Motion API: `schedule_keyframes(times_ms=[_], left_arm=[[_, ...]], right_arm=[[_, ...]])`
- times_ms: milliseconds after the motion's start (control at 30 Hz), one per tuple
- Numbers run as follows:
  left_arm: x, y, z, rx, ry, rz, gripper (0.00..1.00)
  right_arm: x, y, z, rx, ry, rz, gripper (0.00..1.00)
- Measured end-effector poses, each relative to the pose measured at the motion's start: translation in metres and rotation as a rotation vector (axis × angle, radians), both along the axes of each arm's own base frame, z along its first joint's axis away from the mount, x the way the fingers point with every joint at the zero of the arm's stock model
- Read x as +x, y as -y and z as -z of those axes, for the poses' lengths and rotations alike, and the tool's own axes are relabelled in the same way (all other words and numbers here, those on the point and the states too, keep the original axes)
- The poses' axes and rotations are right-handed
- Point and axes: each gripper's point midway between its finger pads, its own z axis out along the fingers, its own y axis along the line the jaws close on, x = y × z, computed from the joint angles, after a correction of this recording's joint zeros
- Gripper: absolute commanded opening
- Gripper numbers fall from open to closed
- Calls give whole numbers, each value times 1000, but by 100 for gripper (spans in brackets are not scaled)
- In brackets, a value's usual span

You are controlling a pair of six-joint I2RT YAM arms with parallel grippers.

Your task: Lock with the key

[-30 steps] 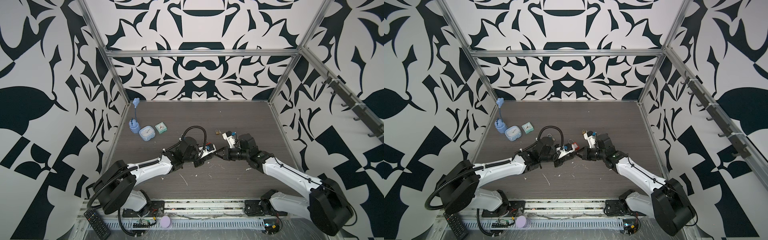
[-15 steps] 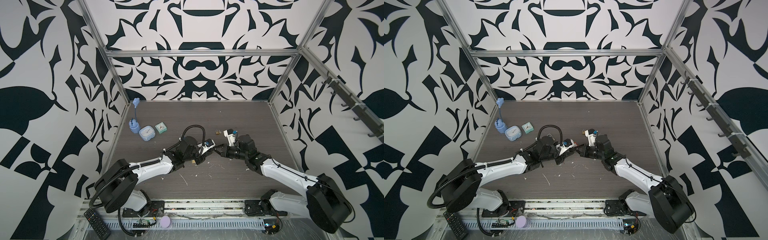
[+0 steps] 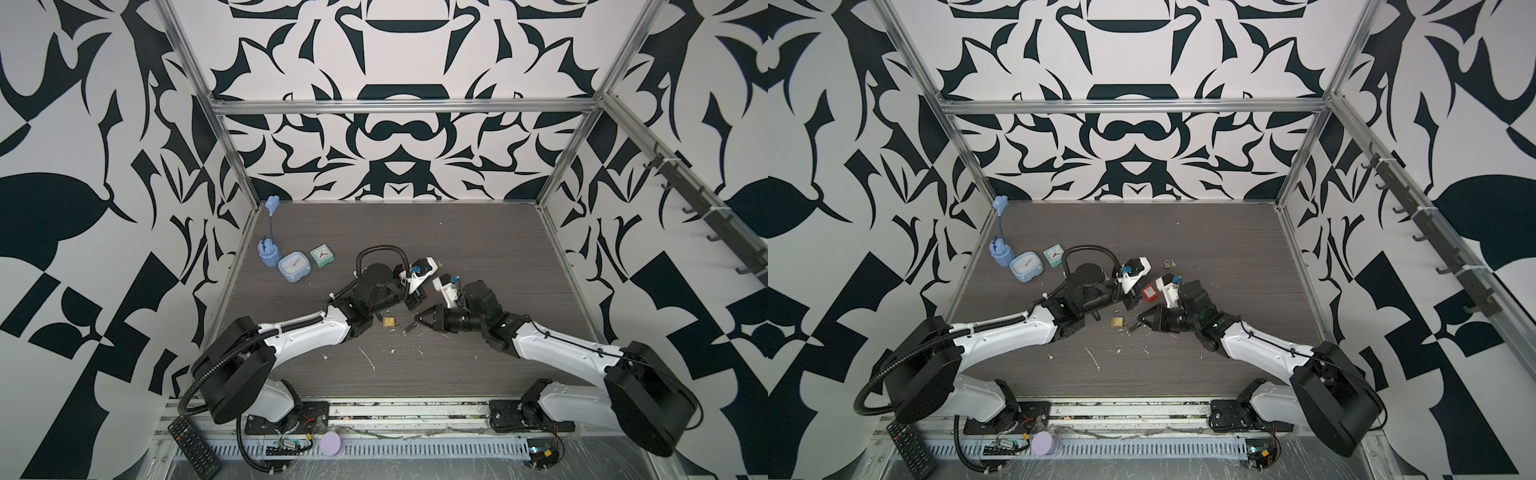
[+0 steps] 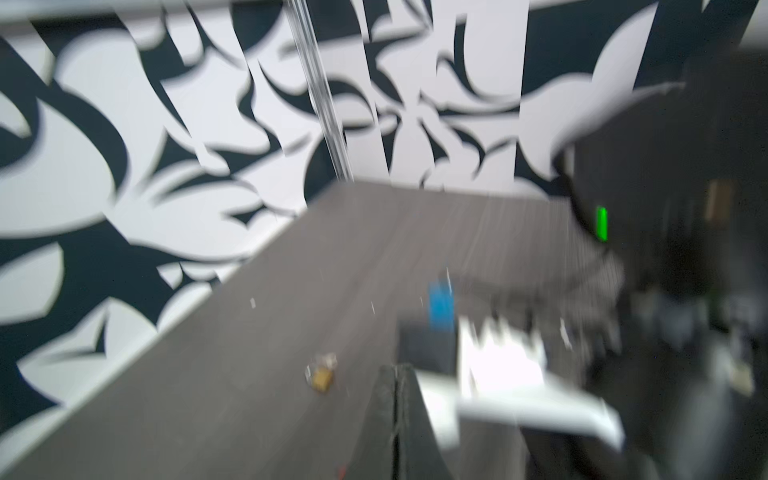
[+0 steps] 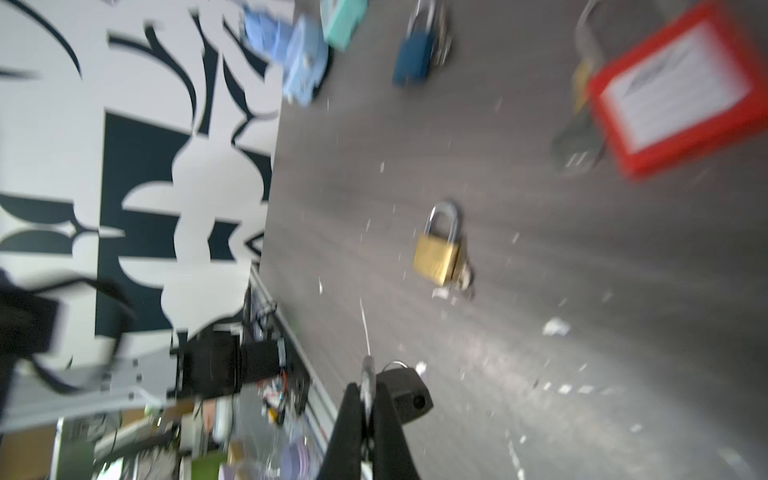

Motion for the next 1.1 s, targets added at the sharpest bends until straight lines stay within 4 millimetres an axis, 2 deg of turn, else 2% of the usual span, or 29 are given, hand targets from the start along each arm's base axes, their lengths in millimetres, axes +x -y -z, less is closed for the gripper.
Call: schedule_keyframes(times_ms=[67,133,167,367,467,567,633,867,967,1100], left_arm=[[-1,-1,-31,-80,64,1,0],[-4,-5,-42,-110,96,1,0],[-6,-7,-41,-111,102,0,0],[-21,-33,-5,-31,81,-30,57],[-29,-48,-3,-8,68,-48,73],[-37,-57,-9,21,48,-43,75],[-44,-59,-6,71,19,-19,76],[-62,-64,28,325,-75,76,70],[-68,-67,46,397,-85,97,69],[-71,-63,57,422,-71,116,68]], right_arm=[[-11,1,7,-19,-39,-32,0],[-11,5,6,-29,-42,-26,0],[-10,8,4,-31,-40,-19,0],[11,20,-24,-12,20,32,0],[21,26,-35,-9,45,49,0],[32,35,-46,-7,60,60,0],[40,41,-55,-7,80,60,0],[62,53,-101,29,178,57,0],[60,51,-105,53,165,49,0],[56,48,-107,74,152,28,0]])
